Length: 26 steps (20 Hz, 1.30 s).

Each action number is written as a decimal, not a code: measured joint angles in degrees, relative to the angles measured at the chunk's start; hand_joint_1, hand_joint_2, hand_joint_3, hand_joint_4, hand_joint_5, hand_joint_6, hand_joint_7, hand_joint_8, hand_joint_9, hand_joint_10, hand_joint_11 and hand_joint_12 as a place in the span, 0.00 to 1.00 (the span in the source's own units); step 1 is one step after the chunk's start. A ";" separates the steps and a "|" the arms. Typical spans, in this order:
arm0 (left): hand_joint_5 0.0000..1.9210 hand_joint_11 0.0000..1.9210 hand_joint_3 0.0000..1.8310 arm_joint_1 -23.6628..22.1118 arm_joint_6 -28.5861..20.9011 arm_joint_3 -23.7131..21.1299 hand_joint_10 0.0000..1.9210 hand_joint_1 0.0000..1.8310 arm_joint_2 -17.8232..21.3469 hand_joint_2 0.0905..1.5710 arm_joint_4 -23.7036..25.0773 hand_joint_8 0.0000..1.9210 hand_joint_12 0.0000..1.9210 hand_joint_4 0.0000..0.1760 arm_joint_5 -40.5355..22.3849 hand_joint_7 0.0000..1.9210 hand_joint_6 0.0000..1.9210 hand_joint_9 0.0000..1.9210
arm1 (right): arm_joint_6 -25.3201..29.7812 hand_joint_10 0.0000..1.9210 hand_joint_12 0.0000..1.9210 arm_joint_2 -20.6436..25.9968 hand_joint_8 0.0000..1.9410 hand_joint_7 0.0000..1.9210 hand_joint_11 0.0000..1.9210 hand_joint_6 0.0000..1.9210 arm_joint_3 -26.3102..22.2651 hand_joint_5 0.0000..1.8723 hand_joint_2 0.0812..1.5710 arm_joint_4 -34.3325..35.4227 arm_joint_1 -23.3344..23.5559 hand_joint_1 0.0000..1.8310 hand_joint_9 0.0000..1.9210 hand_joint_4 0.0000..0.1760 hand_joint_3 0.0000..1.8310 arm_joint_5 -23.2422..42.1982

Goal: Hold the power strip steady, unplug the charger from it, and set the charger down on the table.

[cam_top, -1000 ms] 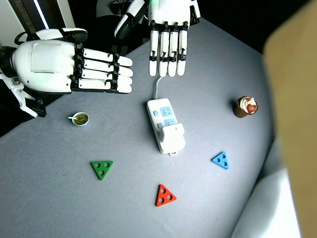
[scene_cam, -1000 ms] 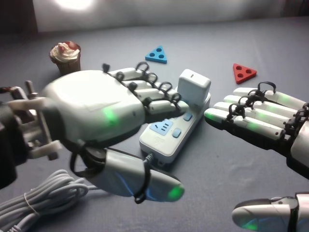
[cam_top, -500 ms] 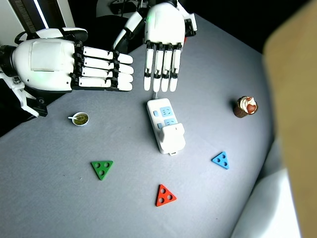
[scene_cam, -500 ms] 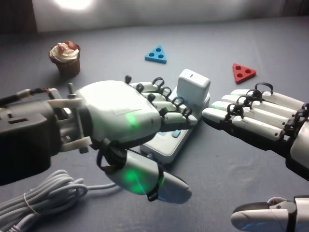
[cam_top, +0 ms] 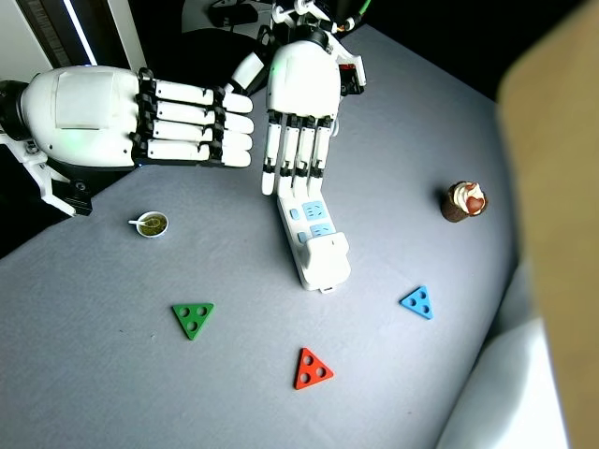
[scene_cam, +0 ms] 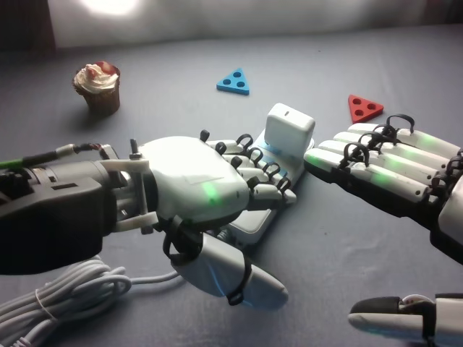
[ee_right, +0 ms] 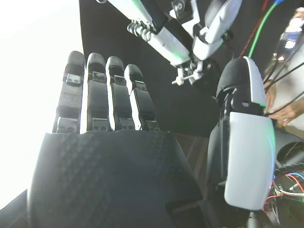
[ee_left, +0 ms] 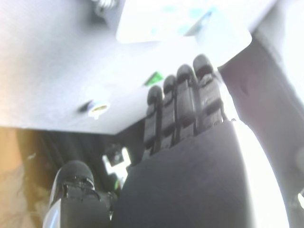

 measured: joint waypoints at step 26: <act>0.07 0.01 0.00 4.50 0.35 9.18 0.00 0.01 -9.35 0.63 -2.64 0.00 0.10 0.00 -3.56 0.07 0.00 0.06 | -9.55 0.00 0.24 -3.98 0.00 0.07 0.00 0.00 -1.97 0.09 0.67 21.09 4.72 0.61 0.07 0.00 0.00 -3.26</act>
